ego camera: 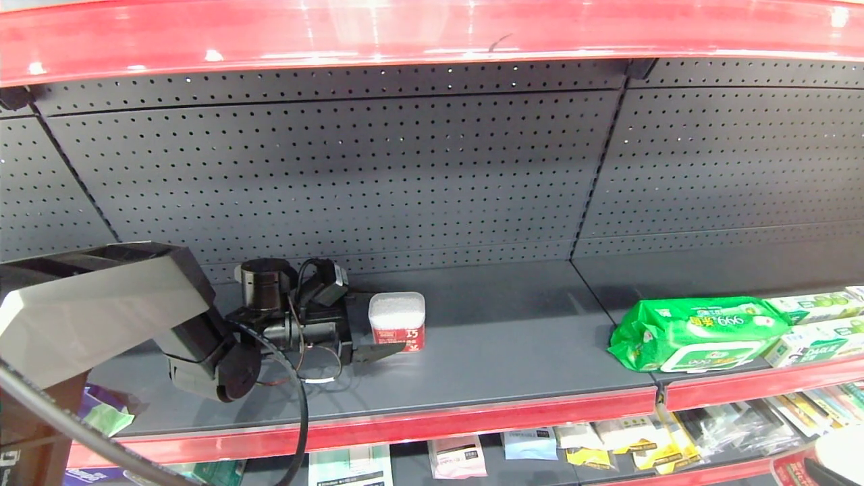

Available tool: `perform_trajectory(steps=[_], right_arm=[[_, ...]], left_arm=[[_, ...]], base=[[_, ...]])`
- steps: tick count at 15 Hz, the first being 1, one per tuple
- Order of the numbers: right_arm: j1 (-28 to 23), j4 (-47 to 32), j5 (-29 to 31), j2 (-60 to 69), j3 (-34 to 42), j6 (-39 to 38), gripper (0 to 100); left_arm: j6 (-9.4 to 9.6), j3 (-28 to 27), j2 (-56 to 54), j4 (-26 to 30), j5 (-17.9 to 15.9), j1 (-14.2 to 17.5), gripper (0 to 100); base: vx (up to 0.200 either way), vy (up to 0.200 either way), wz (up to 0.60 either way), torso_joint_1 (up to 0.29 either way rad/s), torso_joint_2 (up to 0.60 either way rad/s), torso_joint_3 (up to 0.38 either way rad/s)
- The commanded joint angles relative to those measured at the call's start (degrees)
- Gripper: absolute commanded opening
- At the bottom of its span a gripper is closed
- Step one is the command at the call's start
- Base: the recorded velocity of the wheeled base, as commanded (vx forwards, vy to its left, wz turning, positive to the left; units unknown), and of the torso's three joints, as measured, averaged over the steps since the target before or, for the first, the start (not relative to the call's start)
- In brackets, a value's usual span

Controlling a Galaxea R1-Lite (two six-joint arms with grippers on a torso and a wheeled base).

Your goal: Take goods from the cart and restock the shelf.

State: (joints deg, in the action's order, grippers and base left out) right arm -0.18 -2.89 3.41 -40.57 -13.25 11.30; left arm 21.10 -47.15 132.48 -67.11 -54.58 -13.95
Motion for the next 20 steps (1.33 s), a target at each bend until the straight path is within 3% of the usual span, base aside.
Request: perform_trajectory(steps=[1, 8, 11, 20], right_arm=[[0.01, 0.08, 0.01, -0.12, -0.11, 0.04, 0], [0.01, 0.08, 0.01, -0.04, -0.37, 0.04, 0], [0.01, 0.08, 0.01, -0.47, -0.20, -0.05, 0], [-0.08, 0.08, 0.01, -0.47, -0.46, 0.04, 0]], left_arm=[[-0.01, -0.31, 0.24, 0.05, 0.00, -0.12, 100], [-1.06, -0.84, 0.50, 0.49, -0.62, -0.12, 100], [-1.06, -0.84, 0.59, 0.49, -3.08, -0.03, 100], [-0.80, -2.77, 2.09, -0.04, -2.11, -0.03, 100]], base=[[0.000, 0.000, 0.00, 0.000, 0.00, 0.000], [0.000, 0.000, 0.00, 0.000, 0.00, 0.000], [0.000, 0.000, 0.00, 0.000, 0.00, 0.000], [0.000, 0.000, 0.00, 0.000, 0.00, 0.000]])
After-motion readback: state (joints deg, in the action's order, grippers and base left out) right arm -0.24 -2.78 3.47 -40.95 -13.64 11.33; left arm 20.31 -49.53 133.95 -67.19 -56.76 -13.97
